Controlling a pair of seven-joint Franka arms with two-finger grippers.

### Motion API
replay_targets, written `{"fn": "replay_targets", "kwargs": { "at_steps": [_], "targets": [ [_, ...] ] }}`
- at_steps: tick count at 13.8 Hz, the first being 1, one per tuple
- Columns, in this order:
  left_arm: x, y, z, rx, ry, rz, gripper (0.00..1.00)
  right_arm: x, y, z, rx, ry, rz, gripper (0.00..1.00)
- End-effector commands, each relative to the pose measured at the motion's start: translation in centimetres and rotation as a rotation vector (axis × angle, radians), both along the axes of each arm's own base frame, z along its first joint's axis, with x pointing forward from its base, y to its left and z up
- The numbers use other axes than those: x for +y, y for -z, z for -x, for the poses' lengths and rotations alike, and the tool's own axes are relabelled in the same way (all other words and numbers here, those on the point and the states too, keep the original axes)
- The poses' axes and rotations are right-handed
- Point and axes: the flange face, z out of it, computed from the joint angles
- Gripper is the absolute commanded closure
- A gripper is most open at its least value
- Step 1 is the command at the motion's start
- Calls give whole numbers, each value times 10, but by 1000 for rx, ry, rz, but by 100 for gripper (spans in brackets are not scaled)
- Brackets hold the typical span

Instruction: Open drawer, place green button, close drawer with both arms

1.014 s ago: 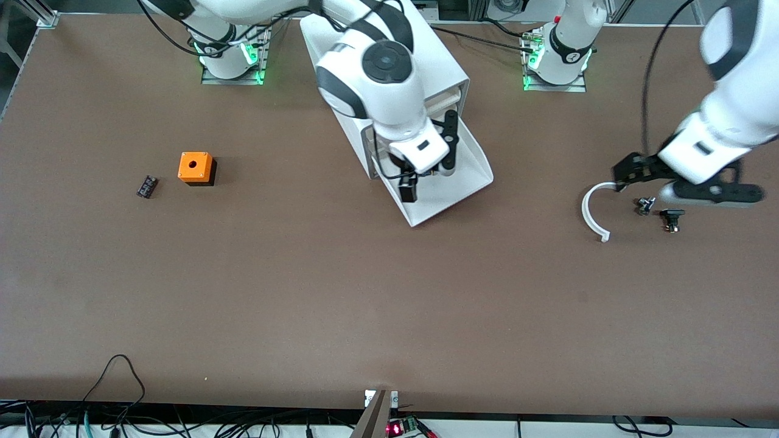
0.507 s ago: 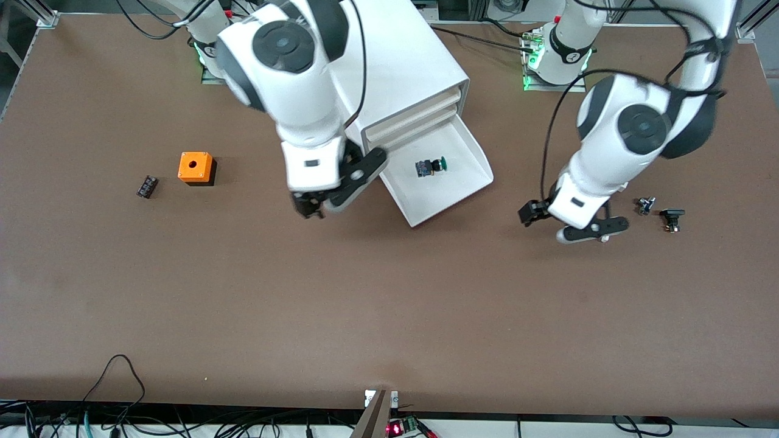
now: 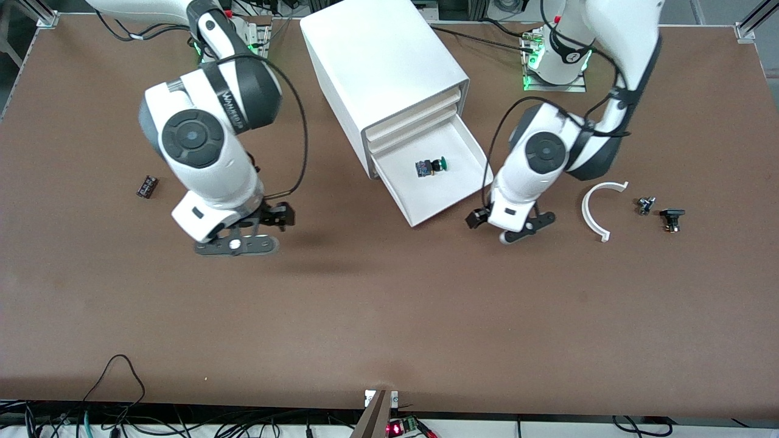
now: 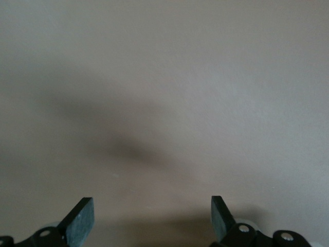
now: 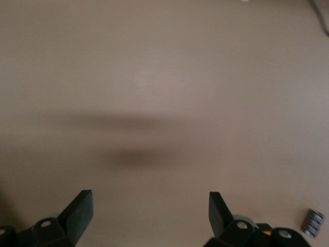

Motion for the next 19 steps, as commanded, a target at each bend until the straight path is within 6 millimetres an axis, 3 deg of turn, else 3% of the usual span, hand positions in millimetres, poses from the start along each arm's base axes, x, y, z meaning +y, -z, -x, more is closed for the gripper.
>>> {"fn": "replay_targets", "kwargs": {
  "at_steps": [1,4,7,8,11,13,19],
  "targets": [
    [-32,25,18,10,-23,-8,0,-70,-37,10,-37,141,28,0],
    [-32,29,22,19,-21,-13,0,-154,-58,12,-53,250,30,0],
    [-35,31,28,26,-12,-14,0,-201,-77,19,-35,244,-61,0],
    [-51,32,42,39,22,-5,0,-219,-78,25,-30,251,-56,0],
    [-92,29,90,74,128,11,0,-252,-89,32,-32,196,-72,0],
    [-108,26,118,90,186,15,0,-273,-101,37,-39,162,-131,0],
    [-150,28,176,133,309,31,0,-296,-125,76,-42,75,-123,0]
  ]
}}
